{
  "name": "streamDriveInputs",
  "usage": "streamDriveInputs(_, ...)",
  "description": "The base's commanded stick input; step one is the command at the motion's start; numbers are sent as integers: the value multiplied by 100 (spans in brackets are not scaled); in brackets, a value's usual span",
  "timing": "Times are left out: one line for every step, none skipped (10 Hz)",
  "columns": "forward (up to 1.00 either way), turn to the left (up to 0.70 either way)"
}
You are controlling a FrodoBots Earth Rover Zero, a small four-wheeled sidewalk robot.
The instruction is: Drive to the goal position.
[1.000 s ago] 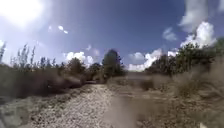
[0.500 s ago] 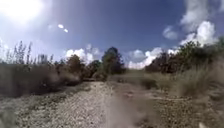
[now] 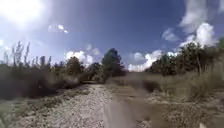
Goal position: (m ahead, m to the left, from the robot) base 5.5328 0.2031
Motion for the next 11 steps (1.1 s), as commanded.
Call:
streamDriveInputs(45,27)
streamDriveInputs(45,27)
streamDriveInputs(45,27)
streamDriveInputs(45,27)
streamDriveInputs(45,27)
streamDriveInputs(45,27)
streamDriveInputs(45,0)
streamDriveInputs(45,0)
streamDriveInputs(45,0)
streamDriveInputs(45,0)
streamDriveInputs(45,3)
